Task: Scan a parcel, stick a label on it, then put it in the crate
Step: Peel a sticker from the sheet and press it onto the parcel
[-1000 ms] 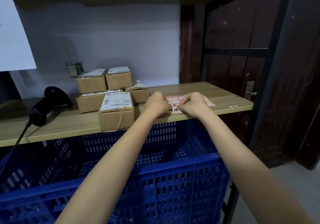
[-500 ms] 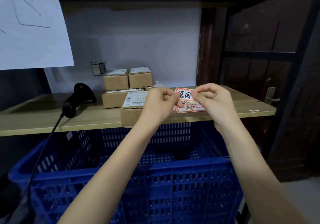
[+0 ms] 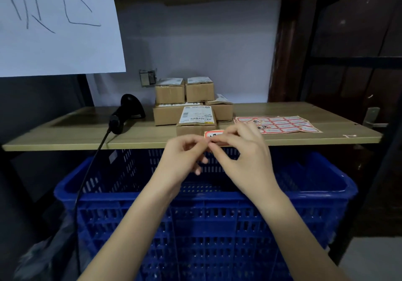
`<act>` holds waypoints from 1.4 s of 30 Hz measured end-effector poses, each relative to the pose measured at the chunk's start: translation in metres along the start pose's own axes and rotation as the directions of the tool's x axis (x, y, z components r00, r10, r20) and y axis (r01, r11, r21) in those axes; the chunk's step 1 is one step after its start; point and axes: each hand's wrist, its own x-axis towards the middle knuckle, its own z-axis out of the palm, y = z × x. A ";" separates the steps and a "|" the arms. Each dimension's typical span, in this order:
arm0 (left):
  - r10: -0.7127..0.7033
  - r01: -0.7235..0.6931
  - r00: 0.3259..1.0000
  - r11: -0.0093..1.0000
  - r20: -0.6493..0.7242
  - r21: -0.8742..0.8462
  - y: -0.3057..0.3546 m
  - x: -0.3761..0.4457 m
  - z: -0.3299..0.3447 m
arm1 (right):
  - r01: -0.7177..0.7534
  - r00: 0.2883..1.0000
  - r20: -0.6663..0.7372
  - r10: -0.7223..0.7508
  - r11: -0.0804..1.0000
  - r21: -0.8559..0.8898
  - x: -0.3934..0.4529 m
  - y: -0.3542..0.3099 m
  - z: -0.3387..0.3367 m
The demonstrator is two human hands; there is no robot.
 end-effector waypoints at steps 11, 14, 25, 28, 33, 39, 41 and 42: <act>0.008 0.007 0.992 0.993 0.125 -0.117 -0.003 -0.009 -0.022 | 0.019 1.000 -0.025 -0.018 0.998 0.051 -0.009 -0.011 0.008; 0.075 -0.072 0.995 0.996 0.071 -0.043 -0.003 -0.011 -0.020 | 0.023 0.999 -0.032 -0.022 0.999 0.041 -0.010 -0.010 0.010; 0.269 -0.289 0.955 0.938 0.124 0.189 -0.008 -0.012 -0.031 | -0.261 0.944 0.290 0.159 0.897 0.357 -0.008 -0.005 0.003; 0.306 -0.331 0.942 0.909 0.136 0.252 -0.007 -0.011 -0.033 | -0.259 0.942 0.298 0.153 0.897 0.358 -0.006 -0.008 0.001; 0.366 -0.394 0.919 0.859 0.146 0.328 -0.006 -0.012 -0.037 | -0.263 0.946 0.284 0.153 0.876 0.403 -0.004 -0.013 -0.002; 0.352 -0.382 0.922 0.893 0.161 0.239 -0.002 -0.013 -0.048 | -0.361 0.932 0.220 0.287 0.783 0.506 0.001 -0.017 -0.010; 0.350 -0.372 0.927 0.904 0.136 0.211 0.001 -0.011 -0.055 | -0.421 0.902 0.179 0.394 0.704 0.572 0.003 -0.016 -0.010; 0.343 -0.354 0.935 0.913 0.091 0.202 0.002 -0.009 -0.059 | -0.454 0.873 0.163 0.459 0.647 0.612 0.004 -0.014 -0.009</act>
